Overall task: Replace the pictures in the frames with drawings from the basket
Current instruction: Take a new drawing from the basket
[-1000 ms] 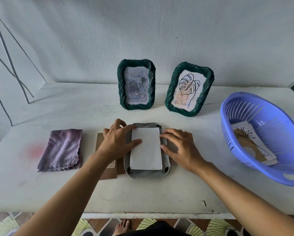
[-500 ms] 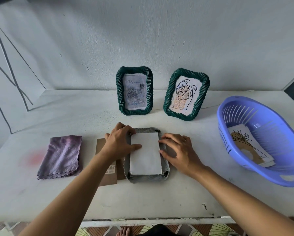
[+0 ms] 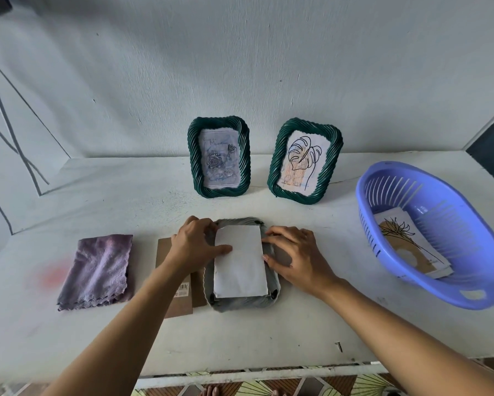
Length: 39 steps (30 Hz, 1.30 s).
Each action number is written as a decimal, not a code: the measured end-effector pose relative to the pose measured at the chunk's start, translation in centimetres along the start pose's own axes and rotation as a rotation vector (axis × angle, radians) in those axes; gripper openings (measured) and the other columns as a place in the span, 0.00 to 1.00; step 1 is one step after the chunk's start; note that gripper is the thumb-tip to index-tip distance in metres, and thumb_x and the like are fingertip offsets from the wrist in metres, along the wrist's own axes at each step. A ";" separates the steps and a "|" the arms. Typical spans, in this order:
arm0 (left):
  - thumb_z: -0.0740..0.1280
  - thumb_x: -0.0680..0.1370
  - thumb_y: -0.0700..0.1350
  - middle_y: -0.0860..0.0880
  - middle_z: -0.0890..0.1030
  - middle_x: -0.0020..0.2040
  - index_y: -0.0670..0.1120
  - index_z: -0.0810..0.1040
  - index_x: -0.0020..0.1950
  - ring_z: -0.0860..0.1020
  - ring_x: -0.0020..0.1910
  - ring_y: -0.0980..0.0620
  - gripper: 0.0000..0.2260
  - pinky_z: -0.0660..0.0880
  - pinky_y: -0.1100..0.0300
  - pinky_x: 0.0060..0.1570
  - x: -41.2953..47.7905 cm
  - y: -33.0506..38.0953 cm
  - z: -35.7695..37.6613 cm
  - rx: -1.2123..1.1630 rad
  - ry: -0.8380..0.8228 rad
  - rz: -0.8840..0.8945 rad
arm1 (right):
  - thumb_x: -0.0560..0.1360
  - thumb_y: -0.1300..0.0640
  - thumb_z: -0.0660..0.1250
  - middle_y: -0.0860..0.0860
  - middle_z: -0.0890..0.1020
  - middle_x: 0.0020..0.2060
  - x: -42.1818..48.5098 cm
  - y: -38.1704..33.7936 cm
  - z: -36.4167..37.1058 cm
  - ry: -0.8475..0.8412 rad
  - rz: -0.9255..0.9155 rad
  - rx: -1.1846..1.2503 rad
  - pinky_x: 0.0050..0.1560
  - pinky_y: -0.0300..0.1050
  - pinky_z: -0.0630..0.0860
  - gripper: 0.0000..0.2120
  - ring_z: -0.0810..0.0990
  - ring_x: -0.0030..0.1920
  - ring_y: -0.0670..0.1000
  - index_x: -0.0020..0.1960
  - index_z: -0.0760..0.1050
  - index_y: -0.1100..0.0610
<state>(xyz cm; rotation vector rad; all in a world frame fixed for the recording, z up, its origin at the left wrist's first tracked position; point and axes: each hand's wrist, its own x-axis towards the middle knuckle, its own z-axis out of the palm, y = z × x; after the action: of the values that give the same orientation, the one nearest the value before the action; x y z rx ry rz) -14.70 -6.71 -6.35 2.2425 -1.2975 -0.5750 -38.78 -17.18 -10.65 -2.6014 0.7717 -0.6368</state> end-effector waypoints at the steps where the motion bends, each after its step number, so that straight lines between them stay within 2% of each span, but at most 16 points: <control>1: 0.79 0.69 0.56 0.50 0.74 0.49 0.48 0.80 0.54 0.76 0.48 0.49 0.19 0.75 0.49 0.55 -0.3 0.0 0.1 -0.023 0.029 0.000 | 0.78 0.41 0.63 0.40 0.74 0.63 0.0 0.0 0.0 0.000 0.001 0.003 0.63 0.54 0.67 0.17 0.74 0.61 0.45 0.61 0.79 0.47; 6: 0.72 0.69 0.59 0.52 0.78 0.45 0.49 0.81 0.52 0.76 0.42 0.50 0.18 0.76 0.48 0.50 -1.7 0.1 0.6 -0.115 0.163 0.034 | 0.78 0.41 0.63 0.40 0.75 0.63 0.0 -0.2 0.0 0.024 0.008 0.003 0.62 0.54 0.67 0.16 0.76 0.60 0.46 0.60 0.79 0.47; 9: 0.74 0.74 0.54 0.55 0.81 0.42 0.51 0.80 0.53 0.79 0.42 0.49 0.12 0.77 0.45 0.50 -2.4 0.2 1.0 -0.100 0.193 0.063 | 0.78 0.41 0.62 0.41 0.75 0.63 -0.1 -0.4 -0.1 0.020 0.004 -0.008 0.62 0.56 0.68 0.16 0.76 0.61 0.46 0.60 0.79 0.47; 12: 0.73 0.76 0.51 0.61 0.80 0.40 0.53 0.78 0.53 0.78 0.40 0.55 0.08 0.76 0.43 0.53 -2.8 0.4 1.4 -0.091 0.237 0.089 | 0.78 0.41 0.62 0.40 0.75 0.64 0.0 -0.6 -0.4 -0.012 0.036 0.048 0.65 0.57 0.68 0.18 0.74 0.64 0.44 0.63 0.78 0.47; 14: 0.72 0.77 0.51 0.62 0.80 0.39 0.54 0.78 0.53 0.77 0.38 0.58 0.07 0.75 0.44 0.54 -2.9 0.6 1.2 -0.091 0.238 0.076 | 0.78 0.42 0.65 0.40 0.74 0.68 0.1 -0.7 -1.3 -0.026 0.075 0.178 0.70 0.53 0.67 0.19 0.70 0.69 0.40 0.67 0.76 0.47; 15: 0.72 0.78 0.50 0.62 0.80 0.39 0.55 0.78 0.52 0.77 0.38 0.57 0.06 0.75 0.45 0.53 -3.0 0.8 0.9 -0.112 0.230 0.064 | 0.78 0.45 0.67 0.41 0.73 0.70 0.2 -0.8 -2.1 -0.024 0.087 0.248 0.73 0.47 0.65 0.20 0.68 0.71 0.39 0.68 0.75 0.48; 17: 0.71 0.78 0.48 0.58 0.82 0.37 0.55 0.78 0.51 0.77 0.36 0.56 0.04 0.75 0.52 0.47 -3.1 1.6 0.1 -0.202 0.214 0.060 | 0.77 0.50 0.70 0.44 0.71 0.71 0.5 -1.0 -4.6 0.015 0.082 0.304 0.73 0.38 0.63 0.20 0.67 0.72 0.39 0.68 0.76 0.50; 18: 0.70 0.78 0.47 0.57 0.83 0.36 0.56 0.78 0.49 0.77 0.34 0.56 0.03 0.75 0.56 0.42 -3.1 2.1 -0.3 -0.261 0.200 0.064 | 0.77 0.52 0.70 0.45 0.73 0.69 0.7 -1.1 -6.0 0.053 0.064 0.290 0.72 0.38 0.64 0.18 0.69 0.71 0.41 0.66 0.77 0.52; 20: 0.70 0.79 0.46 0.55 0.84 0.36 0.56 0.78 0.47 0.77 0.31 0.56 0.05 0.73 0.60 0.35 -3.1 3.3 -1.2 -0.363 0.174 0.086 | 0.77 0.55 0.69 0.47 0.78 0.61 0.9 -0.9 -8.7 0.156 0.021 0.189 0.66 0.42 0.71 0.14 0.76 0.63 0.44 0.62 0.80 0.54; 23: 0.71 0.79 0.44 0.48 0.85 0.35 0.53 0.79 0.48 0.74 0.30 0.53 0.03 0.70 0.57 0.37 -2.8 5.4 -1.6 -0.500 0.119 0.120 | 0.75 0.50 0.66 0.48 0.77 0.51 0.7 0.4 -12.2 0.258 0.054 -0.096 0.53 0.53 0.76 0.13 0.77 0.53 0.49 0.56 0.82 0.52; 26: 0.71 0.78 0.43 0.40 0.83 0.35 0.50 0.79 0.49 0.69 0.31 0.51 0.02 0.65 0.58 0.35 -2.3 7.6 -1.3 -0.588 0.082 0.129 | 0.71 0.48 0.70 0.51 0.75 0.51 -0.4 2.0 -13.8 0.182 0.179 -0.400 0.47 0.56 0.76 0.14 0.76 0.53 0.57 0.55 0.82 0.49; 28: 0.71 0.78 0.44 0.42 0.81 0.31 0.49 0.79 0.49 0.67 0.27 0.53 0.02 0.63 0.61 0.30 -1.8 8.9 -0.6 -0.606 0.064 0.145 | 0.69 0.49 0.74 0.53 0.75 0.54 -1.4 3.1 -14.2 0.093 0.259 -0.487 0.46 0.55 0.74 0.17 0.75 0.54 0.60 0.58 0.81 0.48; 31: 0.71 0.78 0.42 0.52 0.80 0.26 0.47 0.79 0.49 0.67 0.23 0.58 0.02 0.63 0.67 0.26 -1.3 10.7 0.6 -0.622 0.030 0.146 | 0.74 0.49 0.71 0.49 0.67 0.62 -2.6 4.3 -14.8 -0.058 0.335 -0.330 0.51 0.52 0.75 0.21 0.75 0.56 0.56 0.65 0.75 0.46; 33: 0.71 0.79 0.41 0.51 0.81 0.28 0.47 0.79 0.48 0.70 0.23 0.58 0.02 0.65 0.68 0.27 -1.1 11.9 1.5 -0.663 -0.007 0.136 | 0.74 0.53 0.71 0.45 0.65 0.64 -3.2 5.2 -15.4 -0.080 0.319 -0.172 0.52 0.53 0.77 0.22 0.78 0.52 0.52 0.67 0.73 0.48; 36: 0.71 0.79 0.41 0.46 0.85 0.33 0.47 0.80 0.49 0.77 0.30 0.52 0.02 0.70 0.61 0.36 -0.6 13.1 2.9 -0.688 -0.054 0.104 | 0.74 0.57 0.72 0.41 0.68 0.63 -3.9 6.0 -16.1 -0.043 0.308 -0.009 0.54 0.46 0.77 0.22 0.79 0.47 0.46 0.67 0.74 0.50; 39: 0.70 0.79 0.40 0.45 0.86 0.36 0.45 0.79 0.50 0.81 0.31 0.52 0.01 0.74 0.58 0.41 0.0 14.1 4.8 -0.708 -0.106 0.064 | 0.74 0.55 0.73 0.45 0.75 0.56 -4.5 6.2 -16.0 -0.008 0.355 0.090 0.55 0.44 0.77 0.23 0.80 0.47 0.45 0.67 0.74 0.46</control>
<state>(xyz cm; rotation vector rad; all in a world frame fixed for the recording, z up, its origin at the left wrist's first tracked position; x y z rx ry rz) -26.95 -13.78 -1.80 1.5974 -0.9941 -0.9617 -52.95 -22.66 -1.45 -2.3031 1.1386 -0.5399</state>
